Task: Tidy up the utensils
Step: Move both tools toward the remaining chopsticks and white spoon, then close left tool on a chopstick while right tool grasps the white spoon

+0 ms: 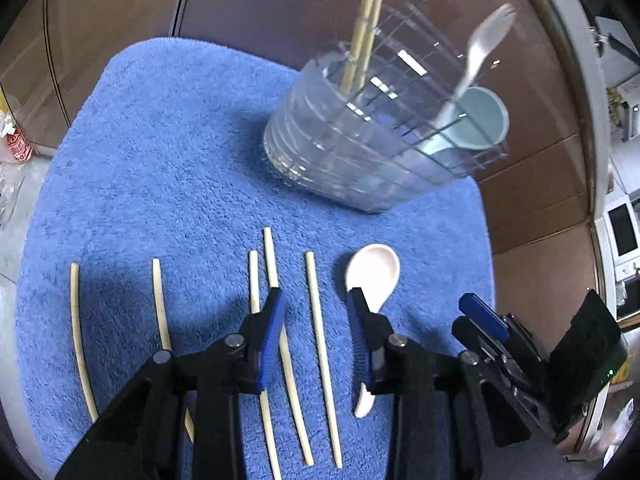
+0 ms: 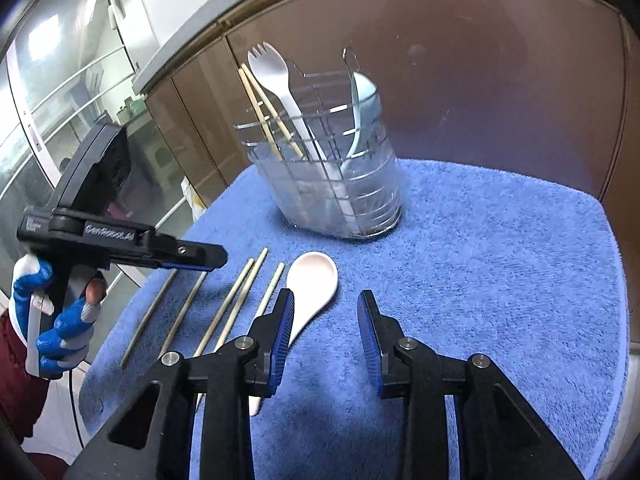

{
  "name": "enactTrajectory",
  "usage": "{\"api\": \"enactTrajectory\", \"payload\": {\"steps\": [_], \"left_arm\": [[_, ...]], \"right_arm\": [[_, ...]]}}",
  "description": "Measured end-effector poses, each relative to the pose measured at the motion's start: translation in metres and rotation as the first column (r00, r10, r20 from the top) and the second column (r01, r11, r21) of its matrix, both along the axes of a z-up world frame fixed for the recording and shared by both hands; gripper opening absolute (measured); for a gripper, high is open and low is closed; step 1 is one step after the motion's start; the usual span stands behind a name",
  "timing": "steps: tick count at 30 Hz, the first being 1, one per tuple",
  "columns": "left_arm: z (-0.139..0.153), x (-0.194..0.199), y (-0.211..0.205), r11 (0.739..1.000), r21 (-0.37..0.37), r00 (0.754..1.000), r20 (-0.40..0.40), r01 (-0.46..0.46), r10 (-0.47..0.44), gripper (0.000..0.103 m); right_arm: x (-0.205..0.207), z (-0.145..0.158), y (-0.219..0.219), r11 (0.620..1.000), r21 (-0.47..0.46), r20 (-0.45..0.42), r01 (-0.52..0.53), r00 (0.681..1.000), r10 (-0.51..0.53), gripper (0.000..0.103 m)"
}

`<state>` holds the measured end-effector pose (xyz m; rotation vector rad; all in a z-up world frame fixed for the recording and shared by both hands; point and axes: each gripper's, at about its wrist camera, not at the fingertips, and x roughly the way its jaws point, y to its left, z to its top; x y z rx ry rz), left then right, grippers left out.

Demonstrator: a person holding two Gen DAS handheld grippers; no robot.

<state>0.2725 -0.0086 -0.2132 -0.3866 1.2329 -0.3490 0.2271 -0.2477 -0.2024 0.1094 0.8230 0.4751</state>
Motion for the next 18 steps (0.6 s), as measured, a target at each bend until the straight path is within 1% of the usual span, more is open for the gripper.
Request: {"api": "enactTrajectory", "payload": {"steps": [3, 7, 12, 13, 18], "left_arm": [[-0.008, 0.006, -0.005, 1.000, 0.027, 1.000, -0.030, -0.001, 0.001, 0.027], [-0.018, 0.013, -0.009, 0.998, 0.053, 0.998, -0.056, -0.014, 0.017, 0.025], [-0.025, 0.020, -0.010, 0.996, 0.083, 0.997, -0.075, -0.022, 0.029, 0.022], [-0.028, 0.026, -0.015, 0.996, 0.088, 0.996, -0.081, -0.022, 0.029, 0.022], [-0.035, 0.029, -0.022, 0.994, 0.109, 0.995, -0.098, -0.019, 0.030, 0.017]], "right_arm": [[0.007, -0.006, 0.004, 1.000, -0.008, -0.013, -0.015, 1.000, 0.015, 0.033], [0.014, -0.009, 0.006, 1.000, -0.014, -0.018, -0.027, 0.999, 0.026, 0.032], [0.018, -0.011, 0.006, 0.999, -0.016, -0.021, -0.028, 0.999, 0.027, 0.032], [0.019, -0.012, 0.006, 0.999, -0.017, -0.023, -0.029, 0.999, 0.028, 0.032], [0.023, -0.017, 0.010, 0.999, -0.027, -0.040, -0.045, 0.998, 0.044, 0.032]]}}
